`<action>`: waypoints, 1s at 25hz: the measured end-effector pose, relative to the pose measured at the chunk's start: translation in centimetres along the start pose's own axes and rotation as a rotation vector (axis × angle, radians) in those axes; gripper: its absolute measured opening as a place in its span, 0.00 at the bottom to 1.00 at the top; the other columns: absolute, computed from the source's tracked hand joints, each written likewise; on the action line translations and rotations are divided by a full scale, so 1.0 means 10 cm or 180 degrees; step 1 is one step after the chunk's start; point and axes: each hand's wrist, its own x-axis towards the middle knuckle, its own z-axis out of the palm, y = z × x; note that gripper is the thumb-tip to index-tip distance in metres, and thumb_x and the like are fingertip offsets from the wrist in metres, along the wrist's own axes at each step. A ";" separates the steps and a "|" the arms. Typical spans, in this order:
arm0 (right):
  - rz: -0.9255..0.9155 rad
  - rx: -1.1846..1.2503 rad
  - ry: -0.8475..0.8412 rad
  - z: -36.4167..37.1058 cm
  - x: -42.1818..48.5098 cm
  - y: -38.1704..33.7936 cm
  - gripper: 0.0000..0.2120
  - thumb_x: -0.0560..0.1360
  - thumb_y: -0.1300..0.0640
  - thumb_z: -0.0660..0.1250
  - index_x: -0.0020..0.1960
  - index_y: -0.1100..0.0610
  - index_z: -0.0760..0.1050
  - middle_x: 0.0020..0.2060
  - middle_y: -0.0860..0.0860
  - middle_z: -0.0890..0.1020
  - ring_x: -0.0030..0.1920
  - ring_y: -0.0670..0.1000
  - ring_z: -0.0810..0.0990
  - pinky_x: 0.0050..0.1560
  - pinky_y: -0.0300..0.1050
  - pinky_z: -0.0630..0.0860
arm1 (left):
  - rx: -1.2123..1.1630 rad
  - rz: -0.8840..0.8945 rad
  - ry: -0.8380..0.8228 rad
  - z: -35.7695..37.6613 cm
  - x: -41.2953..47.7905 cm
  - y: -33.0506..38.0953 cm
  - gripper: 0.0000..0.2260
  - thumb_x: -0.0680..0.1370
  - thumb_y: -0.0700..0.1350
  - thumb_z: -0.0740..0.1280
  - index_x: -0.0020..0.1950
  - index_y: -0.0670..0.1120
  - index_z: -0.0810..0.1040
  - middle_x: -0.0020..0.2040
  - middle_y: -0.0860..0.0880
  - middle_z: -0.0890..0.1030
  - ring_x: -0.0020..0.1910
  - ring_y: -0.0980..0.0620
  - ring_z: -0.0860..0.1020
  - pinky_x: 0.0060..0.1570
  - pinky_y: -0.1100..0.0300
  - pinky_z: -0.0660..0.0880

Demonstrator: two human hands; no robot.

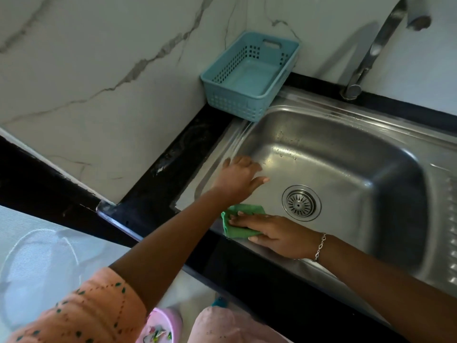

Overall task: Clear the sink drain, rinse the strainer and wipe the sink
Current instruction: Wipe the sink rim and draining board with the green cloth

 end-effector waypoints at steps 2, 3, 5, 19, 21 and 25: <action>0.0041 0.0012 -0.0001 0.02 -0.18 0.06 0.23 0.79 0.57 0.58 0.73 0.45 0.58 0.74 0.45 0.60 0.72 0.44 0.61 0.62 0.26 0.55 | -0.0220 0.0095 -0.0109 0.12 -0.08 0.05 0.20 0.79 0.56 0.55 0.64 0.45 0.72 0.64 0.44 0.74 0.66 0.46 0.68 0.68 0.45 0.62; 0.0049 0.0011 -0.0002 0.03 -0.26 0.10 0.23 0.79 0.57 0.58 0.73 0.46 0.58 0.74 0.45 0.60 0.73 0.44 0.60 0.62 0.25 0.55 | -0.0302 0.0131 -0.0173 0.18 -0.11 0.08 0.20 0.79 0.56 0.55 0.64 0.46 0.72 0.64 0.44 0.74 0.66 0.46 0.68 0.69 0.44 0.61; 0.0046 0.0004 0.0024 0.06 -0.44 0.15 0.23 0.79 0.57 0.58 0.72 0.47 0.58 0.73 0.43 0.59 0.73 0.40 0.57 0.62 0.20 0.52 | -0.0423 0.0103 -0.0362 0.28 -0.17 0.15 0.20 0.79 0.56 0.54 0.63 0.46 0.73 0.64 0.44 0.74 0.66 0.46 0.68 0.69 0.43 0.60; 0.0477 -0.0096 0.0739 0.29 -1.61 0.36 0.21 0.78 0.57 0.61 0.70 0.53 0.64 0.70 0.43 0.65 0.71 0.38 0.58 0.70 0.27 0.50 | -0.0125 -0.0012 -0.0599 0.51 -0.14 0.10 0.23 0.76 0.63 0.53 0.54 0.48 0.77 0.55 0.47 0.79 0.49 0.52 0.74 0.51 0.55 0.68; 0.0573 -0.0153 0.0810 0.33 -1.78 0.38 0.20 0.78 0.57 0.60 0.70 0.53 0.64 0.69 0.40 0.64 0.71 0.36 0.56 0.71 0.26 0.48 | -0.0198 0.0002 -0.0530 0.52 -0.14 0.10 0.22 0.76 0.63 0.54 0.51 0.48 0.77 0.52 0.48 0.79 0.46 0.54 0.72 0.48 0.58 0.66; 0.0819 -0.0150 0.0898 0.40 -2.12 0.44 0.20 0.79 0.58 0.59 0.70 0.52 0.63 0.67 0.36 0.59 0.70 0.35 0.55 0.72 0.30 0.47 | -0.0132 0.0025 -0.0475 0.52 -0.16 0.11 0.21 0.76 0.63 0.54 0.49 0.48 0.77 0.50 0.48 0.79 0.45 0.54 0.73 0.48 0.59 0.68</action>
